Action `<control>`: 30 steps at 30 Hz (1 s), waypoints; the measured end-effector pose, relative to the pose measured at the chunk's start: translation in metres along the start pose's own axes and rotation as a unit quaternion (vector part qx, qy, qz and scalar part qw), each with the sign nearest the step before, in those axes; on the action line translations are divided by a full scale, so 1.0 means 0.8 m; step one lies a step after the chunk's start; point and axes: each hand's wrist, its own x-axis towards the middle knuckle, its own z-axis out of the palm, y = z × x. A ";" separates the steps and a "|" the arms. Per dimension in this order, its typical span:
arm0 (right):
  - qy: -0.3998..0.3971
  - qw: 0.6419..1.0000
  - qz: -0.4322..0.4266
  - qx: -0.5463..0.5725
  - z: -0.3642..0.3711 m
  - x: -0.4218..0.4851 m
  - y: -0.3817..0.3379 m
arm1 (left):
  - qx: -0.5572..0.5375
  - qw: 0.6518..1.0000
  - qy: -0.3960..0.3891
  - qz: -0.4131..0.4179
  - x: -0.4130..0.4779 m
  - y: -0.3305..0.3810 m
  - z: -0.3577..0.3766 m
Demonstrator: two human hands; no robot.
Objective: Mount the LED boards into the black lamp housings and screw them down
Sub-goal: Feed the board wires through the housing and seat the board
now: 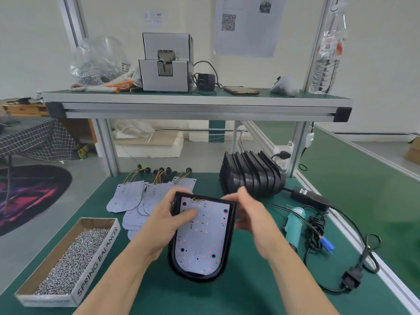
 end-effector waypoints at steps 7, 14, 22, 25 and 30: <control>-0.181 0.953 -0.035 -0.242 -0.005 0.013 0.030 | -0.109 0.983 -0.143 -0.019 -0.004 0.001 -0.026; -0.197 0.956 -0.016 -0.215 0.003 0.012 0.017 | -0.221 0.967 -0.108 -0.064 -0.002 -0.017 -0.044; -0.246 0.946 0.026 -0.211 0.003 0.008 0.013 | -0.314 0.944 -0.048 -0.085 -0.001 -0.047 -0.053; -0.212 0.947 0.000 -0.242 0.002 0.010 0.011 | -0.333 0.937 -0.023 -0.100 -0.003 -0.055 -0.056; -0.160 0.945 -0.014 -0.283 0.012 0.019 -0.002 | -0.325 0.937 0.032 -0.125 -0.014 -0.078 -0.055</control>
